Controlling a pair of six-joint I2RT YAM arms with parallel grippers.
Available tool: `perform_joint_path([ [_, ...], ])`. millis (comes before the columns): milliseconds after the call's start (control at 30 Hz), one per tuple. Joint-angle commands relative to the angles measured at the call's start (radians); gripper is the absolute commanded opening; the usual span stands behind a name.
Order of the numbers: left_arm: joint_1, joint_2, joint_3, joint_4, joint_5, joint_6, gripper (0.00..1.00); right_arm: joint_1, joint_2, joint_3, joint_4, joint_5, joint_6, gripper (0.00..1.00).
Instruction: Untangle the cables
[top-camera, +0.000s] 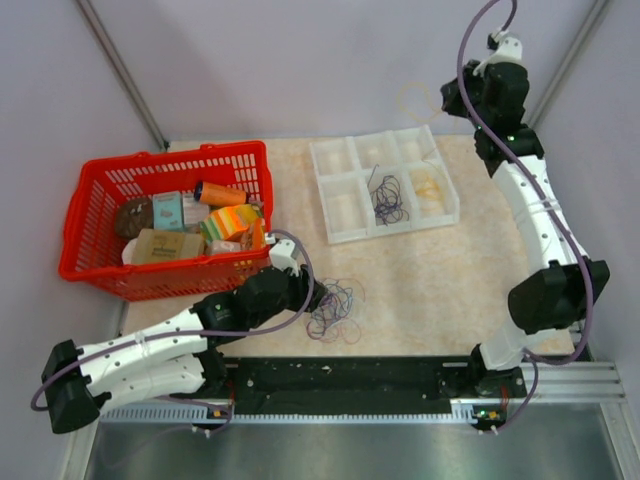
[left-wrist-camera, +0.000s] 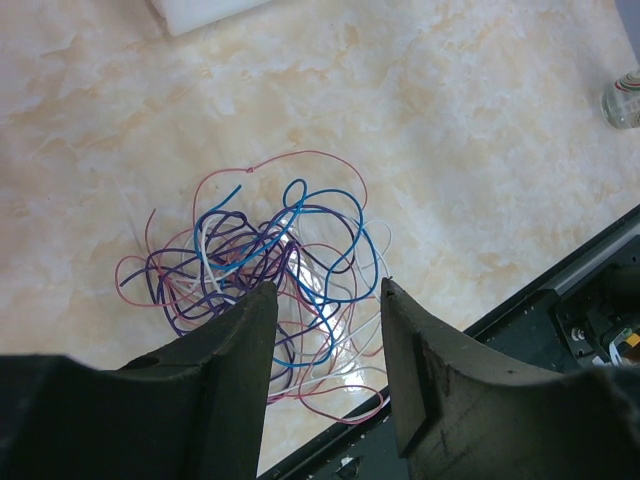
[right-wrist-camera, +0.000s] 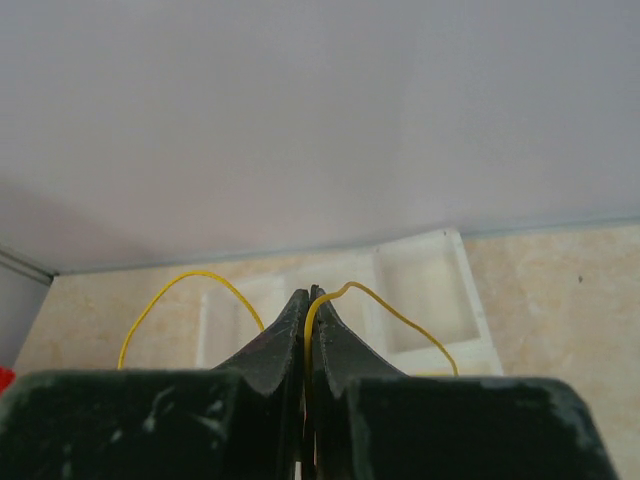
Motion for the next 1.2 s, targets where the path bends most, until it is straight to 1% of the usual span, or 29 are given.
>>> perform_joint_path([
  [0,0.004,-0.026,0.034,0.007,-0.019,0.011,0.51,-0.020,0.023,-0.095,0.081,-0.025,0.046,0.00],
  [233,0.004,-0.031,0.012,0.010,-0.014,0.003,0.51,-0.027,0.066,-0.178,0.119,-0.025,0.050,0.00],
  [367,0.003,-0.031,0.012,0.008,-0.020,0.004,0.51,-0.025,0.076,-0.232,0.122,-0.040,0.102,0.00],
  [433,0.004,-0.032,0.009,0.010,-0.022,0.000,0.52,-0.027,0.071,-0.286,0.121,-0.060,0.157,0.00],
  [567,0.004,-0.032,0.006,0.011,-0.019,-0.003,0.52,-0.030,0.048,-0.407,0.081,-0.048,0.291,0.00],
  [700,0.004,-0.039,0.006,0.007,-0.013,-0.002,0.52,-0.066,0.045,-0.487,0.030,-0.039,0.446,0.00],
  [833,0.004,-0.052,0.000,0.004,-0.010,-0.008,0.52,-0.120,0.109,-0.488,-0.022,-0.071,0.587,0.00],
  [967,0.003,-0.060,-0.008,0.002,-0.004,-0.025,0.52,-0.132,0.213,-0.438,-0.046,-0.045,0.602,0.00],
  [1033,0.003,-0.063,-0.016,0.013,0.010,-0.025,0.52,-0.132,0.269,-0.407,-0.057,-0.062,0.625,0.00],
  [1100,0.004,-0.068,-0.011,0.015,0.015,-0.026,0.52,-0.132,0.299,-0.392,-0.053,-0.128,0.653,0.00],
  [1167,0.003,-0.068,-0.005,0.010,0.021,-0.023,0.52,-0.111,0.304,-0.382,-0.051,-0.113,0.665,0.00],
])
